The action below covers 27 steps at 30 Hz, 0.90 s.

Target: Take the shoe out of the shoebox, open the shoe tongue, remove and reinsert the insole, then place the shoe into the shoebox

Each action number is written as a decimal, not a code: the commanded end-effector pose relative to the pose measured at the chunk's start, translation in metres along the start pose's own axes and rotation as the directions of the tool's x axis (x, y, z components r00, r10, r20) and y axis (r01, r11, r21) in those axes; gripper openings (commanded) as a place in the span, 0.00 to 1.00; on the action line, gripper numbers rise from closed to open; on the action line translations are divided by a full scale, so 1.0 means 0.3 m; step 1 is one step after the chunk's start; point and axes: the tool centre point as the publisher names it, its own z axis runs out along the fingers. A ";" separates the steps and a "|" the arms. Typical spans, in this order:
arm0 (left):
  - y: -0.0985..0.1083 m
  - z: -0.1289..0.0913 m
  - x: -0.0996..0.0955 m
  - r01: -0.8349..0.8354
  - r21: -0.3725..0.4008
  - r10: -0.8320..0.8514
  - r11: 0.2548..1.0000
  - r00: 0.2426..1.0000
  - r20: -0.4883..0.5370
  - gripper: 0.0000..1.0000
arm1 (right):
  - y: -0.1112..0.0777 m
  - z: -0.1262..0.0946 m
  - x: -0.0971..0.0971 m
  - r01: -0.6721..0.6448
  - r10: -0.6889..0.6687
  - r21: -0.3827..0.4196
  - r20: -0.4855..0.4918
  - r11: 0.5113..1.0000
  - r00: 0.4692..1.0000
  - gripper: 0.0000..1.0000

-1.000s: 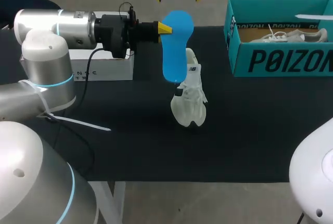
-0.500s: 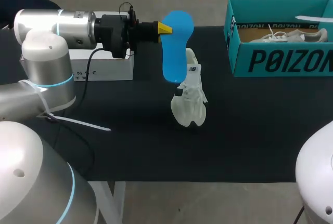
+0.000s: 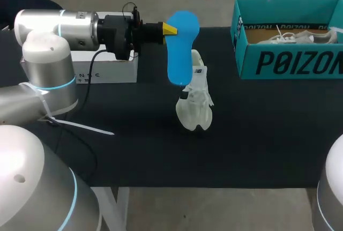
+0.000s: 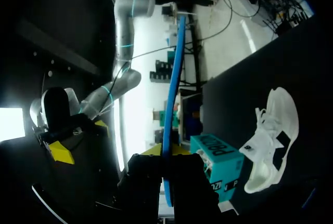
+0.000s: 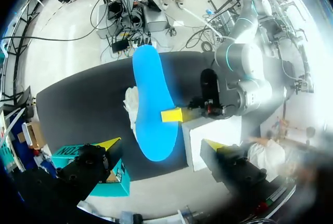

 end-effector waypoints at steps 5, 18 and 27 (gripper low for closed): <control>0.003 0.004 0.001 -0.001 0.001 0.001 1.000 1.000 0.000 0.00 | -0.014 -0.003 0.069 0.000 -0.007 0.017 0.445 1.000 0.895 1.00; 0.003 0.004 0.001 -0.001 0.001 0.001 1.000 1.000 0.000 0.00 | -0.007 0.007 0.102 0.076 -0.095 0.059 0.719 0.995 0.688 1.00; 0.003 0.004 0.001 -0.001 0.001 0.001 1.000 1.000 0.000 0.00 | -0.022 0.037 0.132 0.078 -0.036 -0.013 0.808 0.997 0.588 1.00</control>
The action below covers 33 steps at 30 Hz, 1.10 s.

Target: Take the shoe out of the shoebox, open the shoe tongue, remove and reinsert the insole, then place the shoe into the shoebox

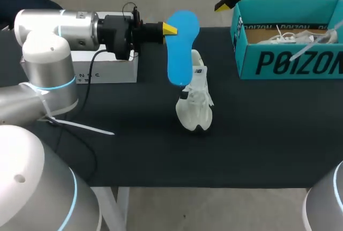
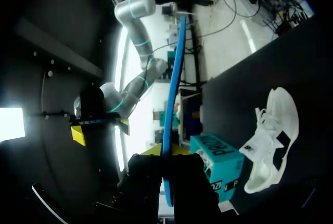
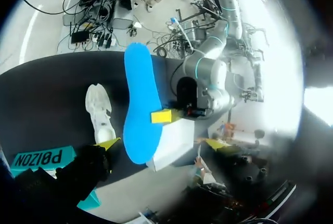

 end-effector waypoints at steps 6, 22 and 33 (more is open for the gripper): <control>0.003 0.004 0.002 -0.001 0.001 0.001 1.000 1.000 0.000 0.00 | -0.014 -0.028 0.059 -0.014 -0.013 0.058 0.443 0.998 0.896 1.00; 0.003 0.004 0.002 -0.001 0.001 0.001 1.000 1.000 0.000 0.00 | -0.003 0.015 0.176 0.001 -0.049 0.080 0.605 0.997 0.795 1.00; 0.003 0.004 0.002 -0.001 0.001 0.001 1.000 1.000 0.000 0.00 | -0.012 0.095 0.195 0.007 -0.061 0.087 0.642 0.996 0.764 1.00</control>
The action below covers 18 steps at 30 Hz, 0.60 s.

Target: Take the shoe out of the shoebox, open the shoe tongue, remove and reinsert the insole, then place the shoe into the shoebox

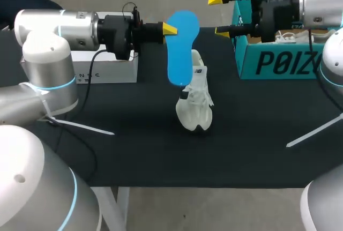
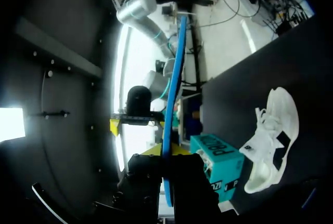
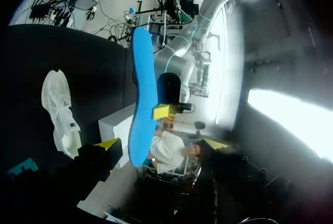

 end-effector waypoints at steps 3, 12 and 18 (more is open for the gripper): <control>0.003 0.003 0.002 -0.001 0.001 0.001 1.000 1.000 0.000 0.00 | 0.005 0.039 0.055 -0.016 0.015 0.002 0.135 1.000 0.991 1.00; 0.003 0.003 0.002 -0.001 0.001 0.001 1.000 1.000 0.000 0.00 | 0.001 0.077 0.108 -0.036 0.034 0.012 0.121 0.999 0.992 1.00; 0.003 0.003 0.002 -0.001 0.001 0.001 1.000 1.000 0.000 0.00 | -0.008 0.124 0.110 -0.036 0.035 0.009 0.119 0.999 0.992 1.00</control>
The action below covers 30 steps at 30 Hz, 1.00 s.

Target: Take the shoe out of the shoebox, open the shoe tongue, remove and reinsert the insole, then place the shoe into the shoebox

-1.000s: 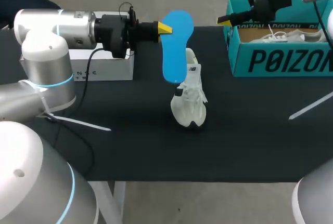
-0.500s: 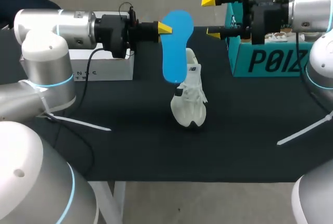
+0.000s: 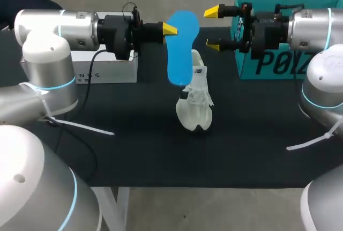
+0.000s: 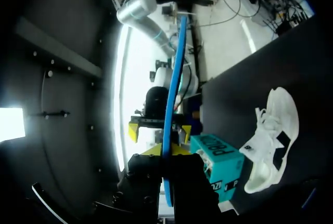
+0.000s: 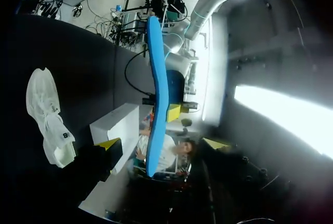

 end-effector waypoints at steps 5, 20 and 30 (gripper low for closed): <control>0.003 0.004 0.002 -0.001 0.001 0.001 1.000 1.000 0.000 0.00 | -0.015 0.099 -0.006 0.015 -0.015 -0.012 -0.013 1.000 1.000 0.95; 0.003 0.004 0.002 -0.001 0.001 0.001 1.000 1.000 0.000 0.00 | -0.028 0.150 -0.025 0.017 -0.016 -0.019 0.003 1.000 1.000 0.70; 0.003 0.004 0.002 -0.001 0.001 0.001 1.000 1.000 0.000 0.00 | -0.014 0.166 -0.019 0.006 -0.006 -0.025 0.004 1.000 1.000 0.35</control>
